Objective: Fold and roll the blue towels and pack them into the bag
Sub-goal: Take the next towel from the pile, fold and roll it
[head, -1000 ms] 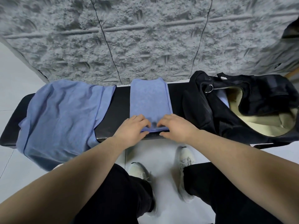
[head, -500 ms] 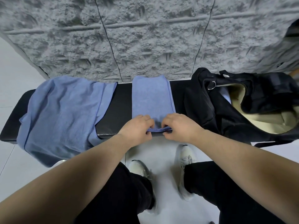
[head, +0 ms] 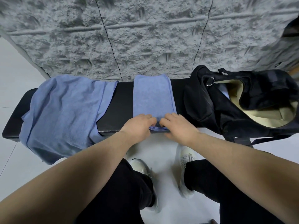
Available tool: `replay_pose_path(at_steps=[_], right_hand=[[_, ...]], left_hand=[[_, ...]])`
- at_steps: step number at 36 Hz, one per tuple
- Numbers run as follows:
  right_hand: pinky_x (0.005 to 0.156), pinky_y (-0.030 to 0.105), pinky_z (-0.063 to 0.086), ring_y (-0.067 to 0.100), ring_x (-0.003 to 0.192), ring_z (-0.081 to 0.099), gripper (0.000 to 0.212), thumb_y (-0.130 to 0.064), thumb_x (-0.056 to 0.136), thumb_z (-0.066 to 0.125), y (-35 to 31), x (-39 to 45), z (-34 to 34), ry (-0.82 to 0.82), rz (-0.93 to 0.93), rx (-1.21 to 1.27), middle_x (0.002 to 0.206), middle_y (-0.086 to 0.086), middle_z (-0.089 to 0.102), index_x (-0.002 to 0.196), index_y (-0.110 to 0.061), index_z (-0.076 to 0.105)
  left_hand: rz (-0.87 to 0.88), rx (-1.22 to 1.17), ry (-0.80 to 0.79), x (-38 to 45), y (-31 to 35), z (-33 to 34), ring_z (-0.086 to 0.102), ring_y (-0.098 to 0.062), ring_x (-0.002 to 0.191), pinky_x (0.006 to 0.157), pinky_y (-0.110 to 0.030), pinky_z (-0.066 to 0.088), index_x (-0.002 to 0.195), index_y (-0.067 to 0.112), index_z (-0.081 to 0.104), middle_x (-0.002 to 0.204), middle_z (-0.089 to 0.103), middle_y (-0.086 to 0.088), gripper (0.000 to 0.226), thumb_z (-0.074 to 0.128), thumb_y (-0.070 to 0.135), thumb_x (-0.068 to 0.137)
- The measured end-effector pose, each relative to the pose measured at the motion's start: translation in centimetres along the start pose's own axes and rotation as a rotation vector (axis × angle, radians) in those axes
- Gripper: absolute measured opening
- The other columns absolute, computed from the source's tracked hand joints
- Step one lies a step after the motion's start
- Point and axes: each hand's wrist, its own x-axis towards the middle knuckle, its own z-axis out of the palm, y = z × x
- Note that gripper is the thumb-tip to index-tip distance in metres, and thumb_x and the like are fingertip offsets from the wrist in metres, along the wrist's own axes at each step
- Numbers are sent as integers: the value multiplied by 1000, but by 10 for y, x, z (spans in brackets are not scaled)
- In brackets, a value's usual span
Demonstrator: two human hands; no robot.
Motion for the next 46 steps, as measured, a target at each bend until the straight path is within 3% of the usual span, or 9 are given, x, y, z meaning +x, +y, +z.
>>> replay_pose_path(at_steps=[6, 12, 17, 21, 26, 35, 39, 43, 46], right_hand=[[69, 42, 47, 30, 79, 56, 13, -6, 80, 60, 0, 2, -5, 8, -18, 62, 88, 8, 58, 91, -10, 64], [78, 21, 33, 17, 92, 50, 16, -14, 88, 55, 7, 2, -14, -52, 52, 168, 97, -2, 53, 101, -13, 65], [87, 31, 43, 17, 89, 53, 15, -20, 93, 58, 16, 7, -15, -157, 136, 280, 99, -6, 47, 105, -16, 67], [84, 25, 40, 16, 97, 55, 17, -22, 95, 57, 19, 11, -20, -183, 197, 329, 98, -7, 53, 110, -19, 65], [73, 29, 46, 16, 80, 56, 24, -22, 92, 62, 19, 12, -22, -142, 278, 502, 88, -6, 60, 111, -30, 49], [67, 17, 37, -1, 73, 50, 16, -22, 90, 65, 26, 13, -27, -121, 164, 396, 94, -10, 57, 91, -32, 53], [75, 25, 44, 5, 73, 52, 12, -23, 89, 67, 28, 14, -27, -105, 172, 400, 96, -7, 56, 93, -32, 60], [78, 28, 47, 4, 72, 55, 15, -23, 88, 69, 29, 14, -28, -100, 184, 421, 93, -8, 56, 85, -34, 61], [85, 29, 45, 10, 85, 54, 7, -22, 89, 68, 29, 15, -25, -91, 147, 352, 99, -6, 58, 96, -24, 70]], left_hand=[[0, -68, 24, -4, -5, 1, 46, -20, 88, 75, -38, 45, 102, 18, 60, 100, 58, 3, 29, 45, 3, 83], [14, -112, 51, -2, -10, -2, 44, -20, 85, 72, -36, 42, 97, 18, 57, 85, 52, 9, 19, 50, 9, 82], [-43, -194, 30, 0, -11, -2, 45, -18, 86, 71, -34, 43, 94, 18, 56, 79, 50, 10, 13, 51, 13, 84], [-88, -288, -18, 3, -16, 0, 48, -17, 85, 71, -32, 43, 98, 21, 56, 89, 53, 7, 16, 49, 11, 87], [-70, -334, 5, 1, -27, 3, 53, -19, 88, 84, -33, 45, 111, 18, 61, 106, 45, 6, 27, 48, 5, 92], [-17, -336, 54, 3, -32, 4, 50, -17, 93, 86, -30, 43, 113, 22, 59, 96, 51, 6, 38, 49, -4, 87], [-11, -343, 79, 3, -32, 4, 47, -14, 86, 76, -26, 41, 95, 29, 51, 90, 46, 12, 38, 46, -7, 83], [-26, -341, 62, 3, -32, 4, 47, -14, 87, 74, -22, 40, 87, 22, 56, 95, 49, 8, 34, 45, -9, 82], [-36, -325, 67, 3, -32, 5, 47, -14, 88, 76, -21, 39, 87, 21, 59, 96, 50, 8, 33, 45, -8, 84]])
